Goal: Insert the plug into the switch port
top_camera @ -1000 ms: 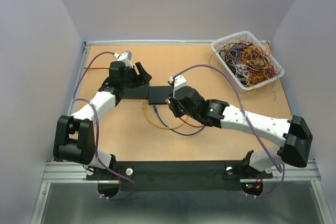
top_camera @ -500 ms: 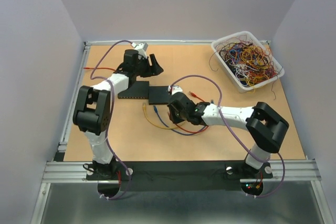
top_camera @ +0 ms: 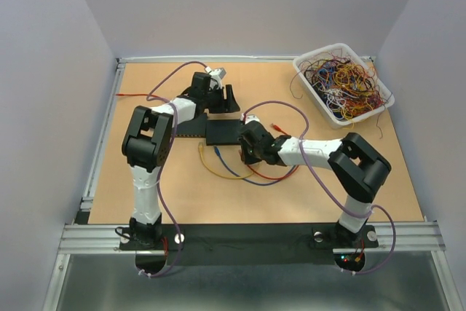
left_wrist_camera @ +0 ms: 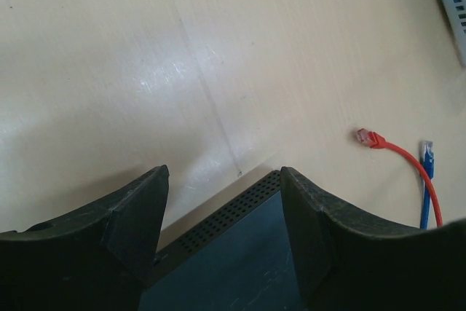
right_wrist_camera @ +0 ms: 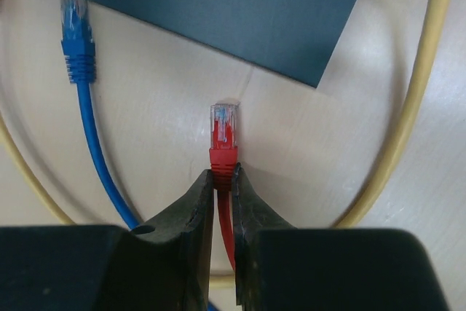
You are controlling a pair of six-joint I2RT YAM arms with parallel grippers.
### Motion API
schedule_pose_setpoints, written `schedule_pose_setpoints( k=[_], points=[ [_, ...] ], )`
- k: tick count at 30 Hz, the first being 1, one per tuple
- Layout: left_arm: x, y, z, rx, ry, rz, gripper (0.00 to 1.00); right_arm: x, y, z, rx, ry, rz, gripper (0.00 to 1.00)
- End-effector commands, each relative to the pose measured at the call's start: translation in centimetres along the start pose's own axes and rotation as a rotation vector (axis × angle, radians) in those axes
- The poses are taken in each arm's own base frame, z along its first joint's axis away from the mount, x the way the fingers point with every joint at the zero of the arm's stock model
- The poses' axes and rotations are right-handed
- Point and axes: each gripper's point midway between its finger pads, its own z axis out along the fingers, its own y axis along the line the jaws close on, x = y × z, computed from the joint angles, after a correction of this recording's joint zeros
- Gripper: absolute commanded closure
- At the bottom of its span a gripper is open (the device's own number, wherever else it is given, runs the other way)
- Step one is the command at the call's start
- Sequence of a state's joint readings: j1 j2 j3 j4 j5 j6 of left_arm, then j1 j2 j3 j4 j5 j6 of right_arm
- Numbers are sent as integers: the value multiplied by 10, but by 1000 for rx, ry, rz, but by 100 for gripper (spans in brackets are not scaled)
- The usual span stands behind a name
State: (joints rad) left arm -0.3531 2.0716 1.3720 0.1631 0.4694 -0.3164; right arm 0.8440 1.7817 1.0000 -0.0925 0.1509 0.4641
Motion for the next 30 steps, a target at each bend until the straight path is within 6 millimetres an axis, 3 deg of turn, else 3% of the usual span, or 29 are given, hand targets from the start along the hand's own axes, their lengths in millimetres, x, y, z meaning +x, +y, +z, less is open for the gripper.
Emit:
schedule_pose_setpoints(
  k=[1,8,15,21,30],
  points=[
    [-1,-5,-12,8,-11,20,27,-22,-7,7,7,-45,-4,99],
    [29,3,-27,-34,22,-16,28,-42,-22,15,27,-65,-8,100],
    [58,6,-54,-79,10,-94,29,-52,-22,14,27,-81,-33,100],
    [59,2,-68,-90,-22,-115,29,-47,-22,7,18,-71,-35,100],
    [46,16,-66,-180,-67,-158,29,-23,-26,-21,-19,-42,-13,100]
  ],
)
